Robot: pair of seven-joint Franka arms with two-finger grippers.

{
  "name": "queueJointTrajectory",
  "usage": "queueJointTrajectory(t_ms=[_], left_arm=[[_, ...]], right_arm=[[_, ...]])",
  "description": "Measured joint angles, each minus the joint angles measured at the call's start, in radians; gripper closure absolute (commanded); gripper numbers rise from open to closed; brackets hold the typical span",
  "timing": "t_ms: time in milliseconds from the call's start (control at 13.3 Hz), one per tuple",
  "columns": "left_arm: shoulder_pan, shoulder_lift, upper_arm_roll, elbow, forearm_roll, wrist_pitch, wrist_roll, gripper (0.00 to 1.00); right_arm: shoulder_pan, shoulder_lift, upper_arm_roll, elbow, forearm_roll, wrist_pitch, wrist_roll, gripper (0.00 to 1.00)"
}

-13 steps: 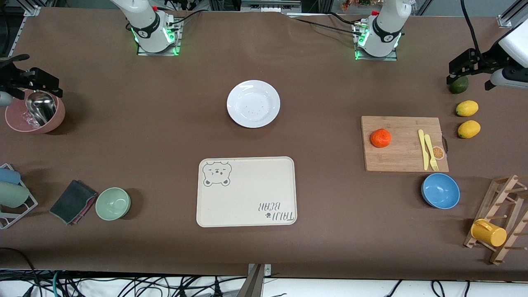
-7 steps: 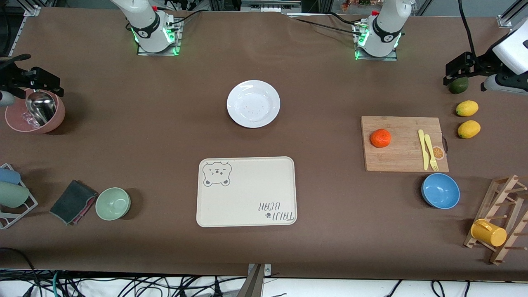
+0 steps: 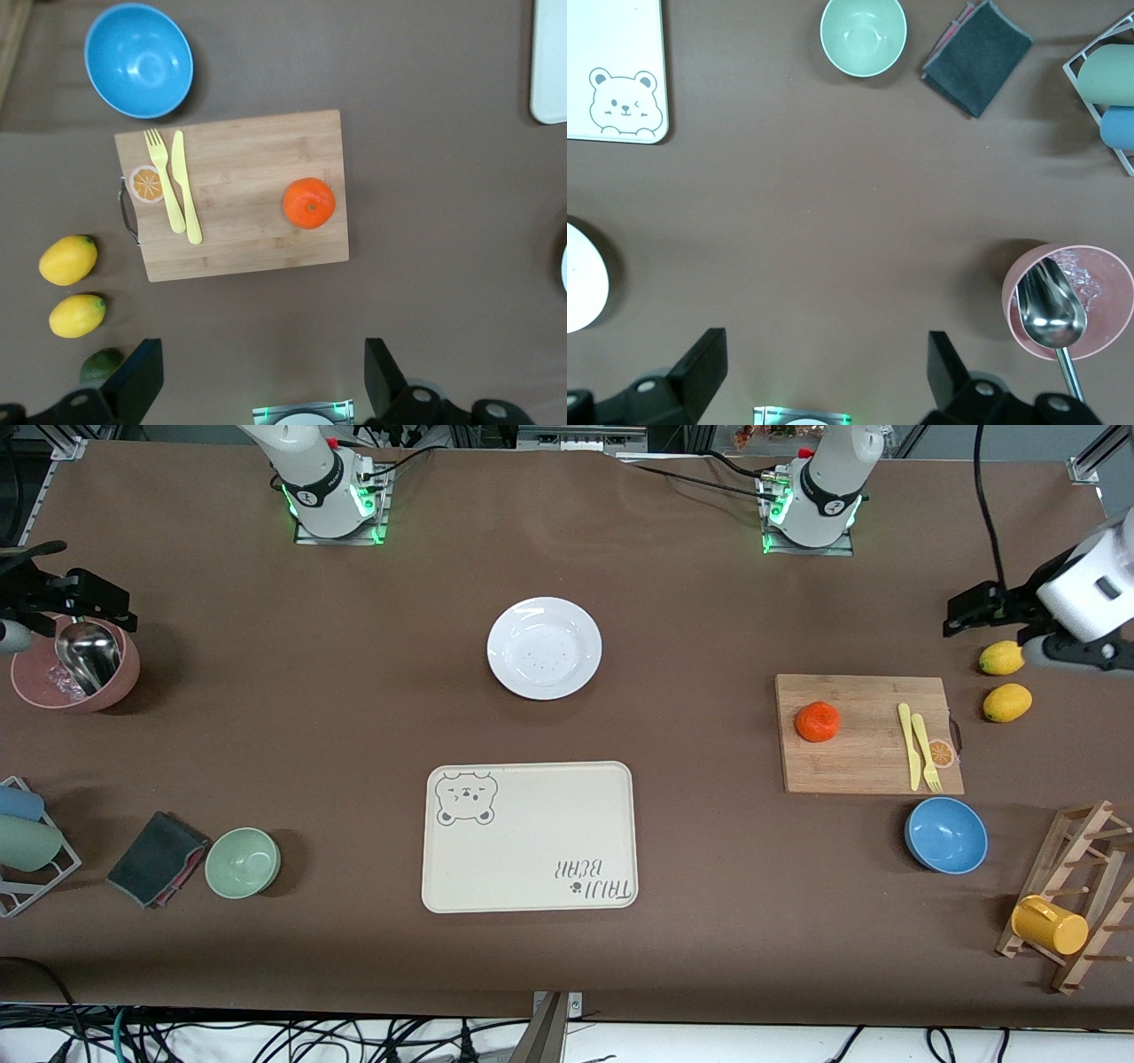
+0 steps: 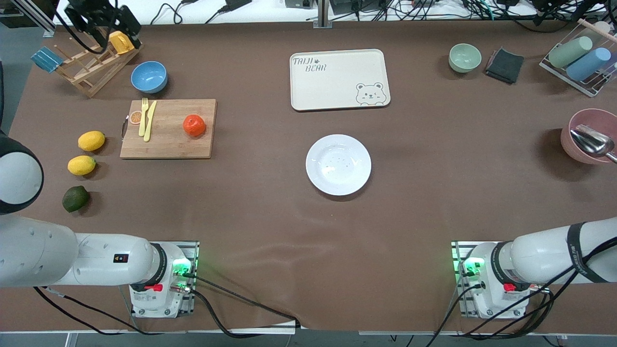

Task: Place orange and plate with both arms
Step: 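Reach the left gripper down to the orange on the cutting board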

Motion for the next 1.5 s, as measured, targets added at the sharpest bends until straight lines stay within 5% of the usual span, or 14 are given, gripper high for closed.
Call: queueJointTrajectory(t_ms=[976, 1502], left_arm=[[-0.074, 0.039, -0.013, -0.526, -0.004, 0.605, -0.154, 0.00], [-0.084, 0.117, -0.013, -0.604, -0.060, 0.748, -0.177, 0.00]], right_arm=[[0.000, 0.000, 0.000, 0.000, 0.000, -0.004, 0.000, 0.00], [0.000, 0.000, 0.000, 0.000, 0.000, -0.004, 0.000, 0.00]])
